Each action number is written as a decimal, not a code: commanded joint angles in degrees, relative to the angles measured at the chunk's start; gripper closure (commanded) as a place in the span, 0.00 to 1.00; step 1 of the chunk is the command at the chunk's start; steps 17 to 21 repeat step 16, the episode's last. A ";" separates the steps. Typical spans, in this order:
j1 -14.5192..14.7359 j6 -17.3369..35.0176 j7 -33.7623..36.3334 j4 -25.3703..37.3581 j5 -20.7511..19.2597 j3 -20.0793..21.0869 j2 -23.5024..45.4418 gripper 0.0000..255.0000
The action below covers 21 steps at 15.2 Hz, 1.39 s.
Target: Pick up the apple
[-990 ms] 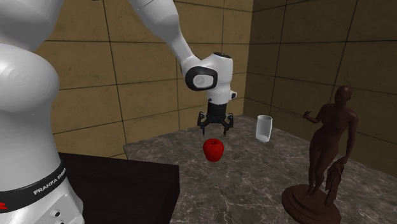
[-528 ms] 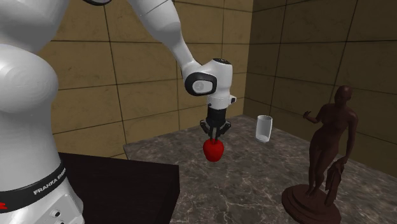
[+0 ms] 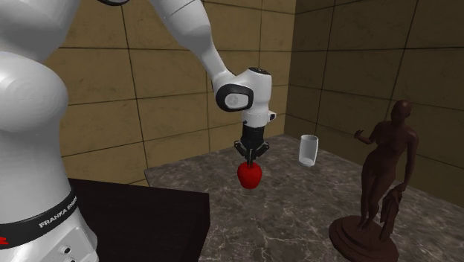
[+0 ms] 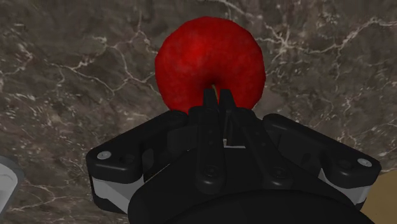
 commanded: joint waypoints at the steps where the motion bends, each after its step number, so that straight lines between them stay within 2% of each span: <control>1: 0.56 -0.62 0.73 -0.38 -0.90 -0.72 -1.07 1.00; 14: 4.90 -6.29 7.25 -2.18 -9.13 -6.54 -9.65 1.00; 21: 4.94 -6.36 7.34 -2.19 -9.24 -6.60 -9.74 1.00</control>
